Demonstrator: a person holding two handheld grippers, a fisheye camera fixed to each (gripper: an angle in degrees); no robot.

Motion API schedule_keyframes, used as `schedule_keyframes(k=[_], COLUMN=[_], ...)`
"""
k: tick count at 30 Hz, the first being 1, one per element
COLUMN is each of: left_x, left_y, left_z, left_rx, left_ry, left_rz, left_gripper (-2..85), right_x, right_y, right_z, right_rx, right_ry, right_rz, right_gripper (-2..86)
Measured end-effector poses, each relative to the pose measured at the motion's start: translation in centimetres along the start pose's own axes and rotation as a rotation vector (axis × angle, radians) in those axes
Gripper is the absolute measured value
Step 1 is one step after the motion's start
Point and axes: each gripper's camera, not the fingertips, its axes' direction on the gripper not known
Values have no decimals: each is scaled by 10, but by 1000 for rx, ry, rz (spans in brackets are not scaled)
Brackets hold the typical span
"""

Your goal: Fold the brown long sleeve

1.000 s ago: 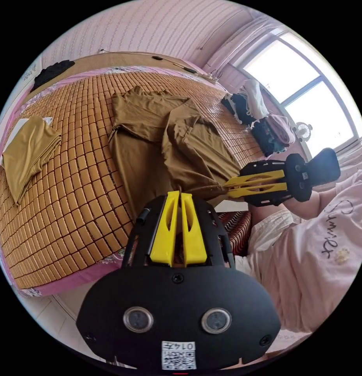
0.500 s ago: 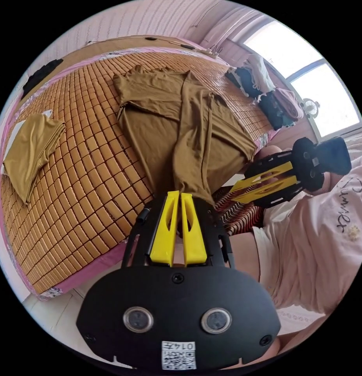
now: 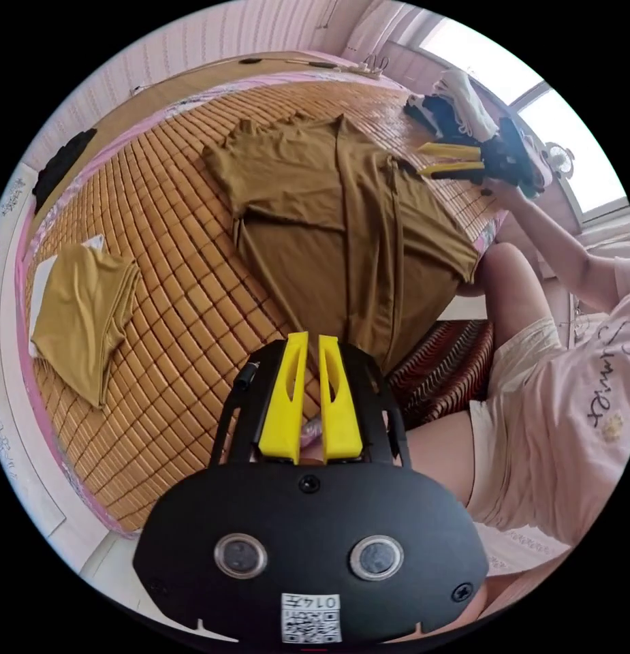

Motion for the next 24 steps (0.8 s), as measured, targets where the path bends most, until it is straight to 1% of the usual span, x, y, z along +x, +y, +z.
schedule_keyframes(k=[2,3,4,6,7,8,11,13,16,19,21,24], left_x=[1,2,4,7,9,12,28,36,44,59,66,63], left_y=[-61,-78,-113,-163,-195,-225,-287,-312,-339,-348,-352,-361], left_z=[3,6,15,32,46,62,103,127,165,183,181,183], left_rx=[122,138,157,191,201,185,126,90,3,-39,-5,26], left_ry=[51,63,89,125,148,134,49,18,26,14,-11,-16], left_rz=[37,46,59,66,74,64,88,93,84,150,172,131], left_gripper=[-2,-2,0,5,15,28,53,54,14,-5,-7,-3], right_x=[4,7,8,17,20,27,49,60,68,74,80,90], right_y=[0,-1,0,5,7,14,38,52,69,79,85,92], right_z=[19,28,32,42,42,39,36,36,40,49,55,63], right_rx=[-32,-39,-34,-18,0,36,96,129,156,150,137,146], right_ry=[5,-1,-6,-44,-59,-80,-144,-190,-222,-235,-247,-275], right_rz=[-18,-26,-29,-23,-19,2,77,116,133,131,145,188], right_gripper=[86,74,66,17,13,5,-2,-4,-4,-3,0,5])
